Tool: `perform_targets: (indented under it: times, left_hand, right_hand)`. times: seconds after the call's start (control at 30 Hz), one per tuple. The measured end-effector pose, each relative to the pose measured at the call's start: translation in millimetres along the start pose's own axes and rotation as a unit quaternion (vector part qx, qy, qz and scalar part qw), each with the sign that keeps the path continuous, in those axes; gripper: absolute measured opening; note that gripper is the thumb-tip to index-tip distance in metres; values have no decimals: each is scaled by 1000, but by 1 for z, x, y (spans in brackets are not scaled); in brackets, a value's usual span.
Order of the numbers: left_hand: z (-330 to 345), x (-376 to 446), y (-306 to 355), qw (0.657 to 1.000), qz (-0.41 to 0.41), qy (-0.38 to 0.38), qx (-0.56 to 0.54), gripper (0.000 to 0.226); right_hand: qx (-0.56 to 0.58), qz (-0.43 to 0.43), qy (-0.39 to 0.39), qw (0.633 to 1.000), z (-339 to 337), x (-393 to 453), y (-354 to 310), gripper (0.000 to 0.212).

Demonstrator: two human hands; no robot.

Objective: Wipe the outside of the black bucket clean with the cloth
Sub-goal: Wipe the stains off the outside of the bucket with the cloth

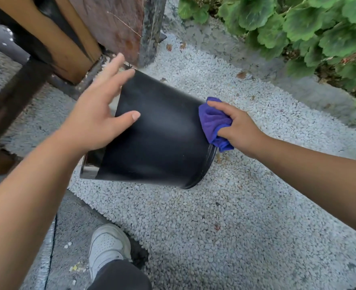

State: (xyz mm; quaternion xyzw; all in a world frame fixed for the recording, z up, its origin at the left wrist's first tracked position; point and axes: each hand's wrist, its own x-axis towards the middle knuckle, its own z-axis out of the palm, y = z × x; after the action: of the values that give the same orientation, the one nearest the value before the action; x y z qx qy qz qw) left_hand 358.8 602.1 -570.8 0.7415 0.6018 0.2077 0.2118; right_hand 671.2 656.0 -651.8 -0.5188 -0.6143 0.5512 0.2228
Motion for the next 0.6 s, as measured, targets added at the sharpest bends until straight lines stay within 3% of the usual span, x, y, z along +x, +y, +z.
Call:
perform_targets:
  times: [0.27,0.6]
  left_hand:
    - [4,12,18,999,-18,18,33,50]
    - [10,28,36,1000,-9,10,28,44]
  right_hand:
    - [-10,12,16,1000,2,-10,12,66]
    - [-57,46,81,994,30,-62,41,76]
